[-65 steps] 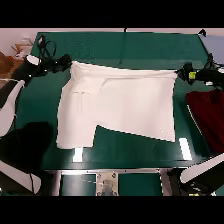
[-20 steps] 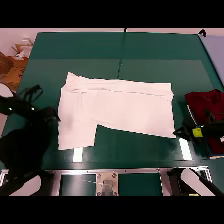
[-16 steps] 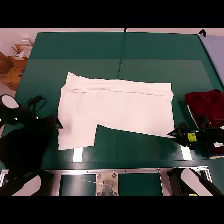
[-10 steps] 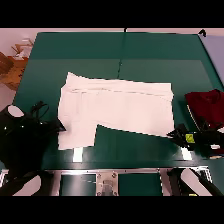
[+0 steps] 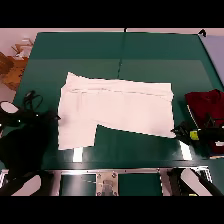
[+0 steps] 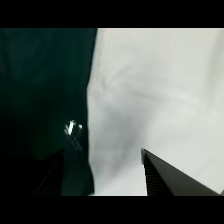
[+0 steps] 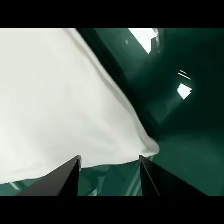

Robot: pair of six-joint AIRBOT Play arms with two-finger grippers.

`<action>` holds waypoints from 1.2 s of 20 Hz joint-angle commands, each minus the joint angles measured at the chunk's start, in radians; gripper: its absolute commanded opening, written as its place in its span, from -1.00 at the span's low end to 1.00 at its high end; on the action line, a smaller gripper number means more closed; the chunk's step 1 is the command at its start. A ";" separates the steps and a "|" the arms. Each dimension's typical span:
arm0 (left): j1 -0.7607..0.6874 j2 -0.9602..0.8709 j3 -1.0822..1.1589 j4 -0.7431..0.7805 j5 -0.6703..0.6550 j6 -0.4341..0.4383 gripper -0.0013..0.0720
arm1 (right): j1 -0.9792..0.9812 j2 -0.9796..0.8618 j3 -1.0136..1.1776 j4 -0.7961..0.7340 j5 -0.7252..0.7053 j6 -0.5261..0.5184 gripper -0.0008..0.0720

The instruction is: Fold the shirts.

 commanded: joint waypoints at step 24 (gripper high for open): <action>0.071 -0.496 0.246 -0.297 -0.175 0.464 -0.90 | -0.087 -0.308 0.099 0.015 0.029 -0.265 0.21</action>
